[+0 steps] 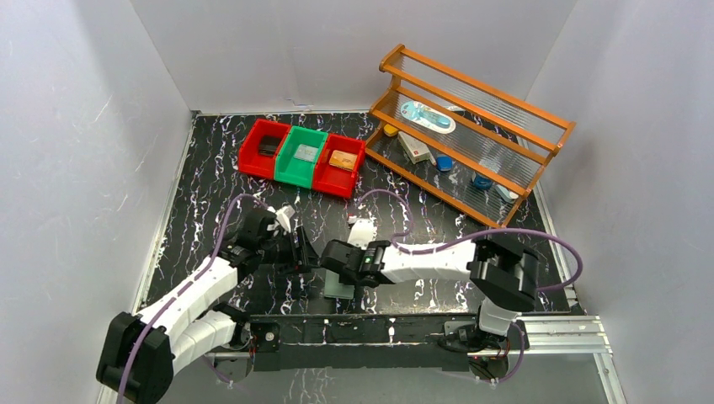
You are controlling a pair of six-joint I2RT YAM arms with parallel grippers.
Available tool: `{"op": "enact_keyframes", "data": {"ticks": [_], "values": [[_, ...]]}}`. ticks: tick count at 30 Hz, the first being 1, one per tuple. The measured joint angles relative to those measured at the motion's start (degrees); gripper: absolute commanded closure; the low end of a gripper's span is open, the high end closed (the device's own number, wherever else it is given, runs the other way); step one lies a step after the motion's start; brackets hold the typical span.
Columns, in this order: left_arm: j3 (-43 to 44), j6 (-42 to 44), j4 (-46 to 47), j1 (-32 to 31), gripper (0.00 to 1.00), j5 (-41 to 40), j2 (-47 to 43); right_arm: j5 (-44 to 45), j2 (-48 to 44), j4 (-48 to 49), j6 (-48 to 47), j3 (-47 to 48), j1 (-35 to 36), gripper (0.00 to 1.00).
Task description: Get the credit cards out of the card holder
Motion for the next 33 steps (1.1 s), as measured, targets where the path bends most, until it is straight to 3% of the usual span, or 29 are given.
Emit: {"op": "enact_keyframes", "data": {"ticks": [7, 14, 21, 33], "values": [[-0.1, -1.5, 0.2, -8.4, 0.41, -2.6, 1.4, -2.1, -5.6, 10.5, -0.1, -8.7, -0.9, 0.66], [2.4, -1.0, -0.1, -14.8, 0.4, -7.3, 10.6, -3.3, -7.8, 14.3, 0.8, -11.8, -1.7, 0.61], [6.2, 1.2, -3.4, -18.5, 0.4, -12.9, 16.9, -2.8, -8.9, 11.5, 2.3, -13.0, -1.7, 0.6], [7.5, 2.2, -5.4, -19.3, 0.4, -16.2, 17.4, 0.0, -9.2, 2.0, 4.6, -13.0, -1.7, 0.61]]}}
